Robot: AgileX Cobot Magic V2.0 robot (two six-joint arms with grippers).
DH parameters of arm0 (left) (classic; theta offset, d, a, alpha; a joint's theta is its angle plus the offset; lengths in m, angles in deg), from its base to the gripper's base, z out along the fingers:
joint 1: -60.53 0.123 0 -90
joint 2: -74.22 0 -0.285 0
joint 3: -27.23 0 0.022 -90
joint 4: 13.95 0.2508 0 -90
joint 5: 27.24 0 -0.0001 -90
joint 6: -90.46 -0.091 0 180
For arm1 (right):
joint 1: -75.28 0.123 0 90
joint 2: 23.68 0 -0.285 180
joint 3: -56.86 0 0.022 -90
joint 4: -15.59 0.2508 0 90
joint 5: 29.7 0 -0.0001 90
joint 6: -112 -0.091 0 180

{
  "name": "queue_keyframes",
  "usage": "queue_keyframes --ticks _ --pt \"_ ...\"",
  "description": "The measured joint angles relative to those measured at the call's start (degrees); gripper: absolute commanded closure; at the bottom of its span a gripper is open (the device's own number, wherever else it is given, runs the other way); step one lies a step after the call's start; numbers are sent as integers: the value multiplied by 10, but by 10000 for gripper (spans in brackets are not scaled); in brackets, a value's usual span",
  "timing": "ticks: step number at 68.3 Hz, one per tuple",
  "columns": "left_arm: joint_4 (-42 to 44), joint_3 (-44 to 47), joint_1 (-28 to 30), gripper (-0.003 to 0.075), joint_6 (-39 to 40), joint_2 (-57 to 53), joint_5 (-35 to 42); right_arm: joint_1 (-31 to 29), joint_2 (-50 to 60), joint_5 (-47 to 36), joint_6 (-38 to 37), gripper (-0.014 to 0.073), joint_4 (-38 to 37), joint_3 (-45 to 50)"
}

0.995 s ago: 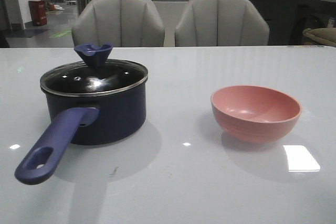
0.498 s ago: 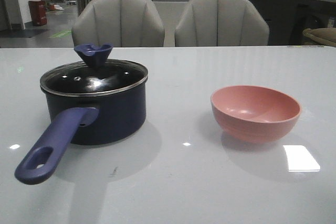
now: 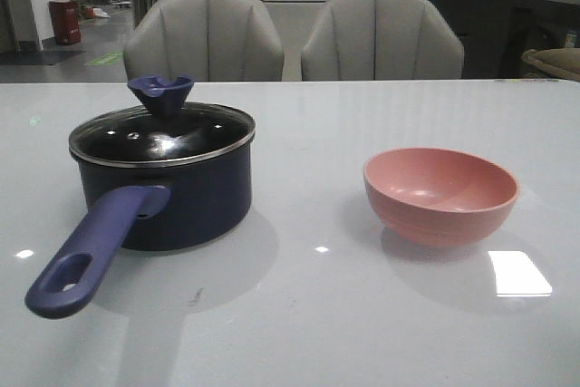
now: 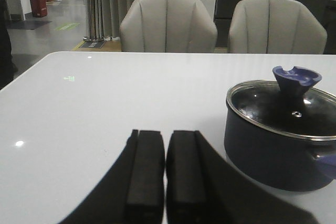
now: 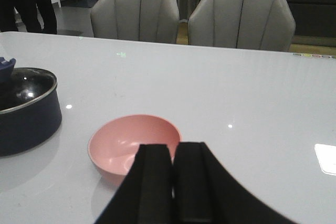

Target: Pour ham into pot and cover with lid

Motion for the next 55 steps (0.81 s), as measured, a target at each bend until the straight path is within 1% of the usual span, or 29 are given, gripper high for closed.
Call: queue_keyframes --ticks 6,14,21,28,40,55 --pt "0 0 0 586 0 0 0 -13 7 -26 0 444 0 28" --pt "0 0 0 586 0 0 0 -52 50 -54 -2 444 -1 59" --pt "0 0 0 586 0 0 0 -73 80 -59 -3 444 -14 83" --pt "0 0 0 586 0 0 0 -62 83 -60 -4 444 -45 100" --pt "0 0 0 586 0 0 0 -10 83 -74 -4 444 -69 105" --pt "0 0 0 586 0 0 0 -4 83 -80 -4 444 -75 105"
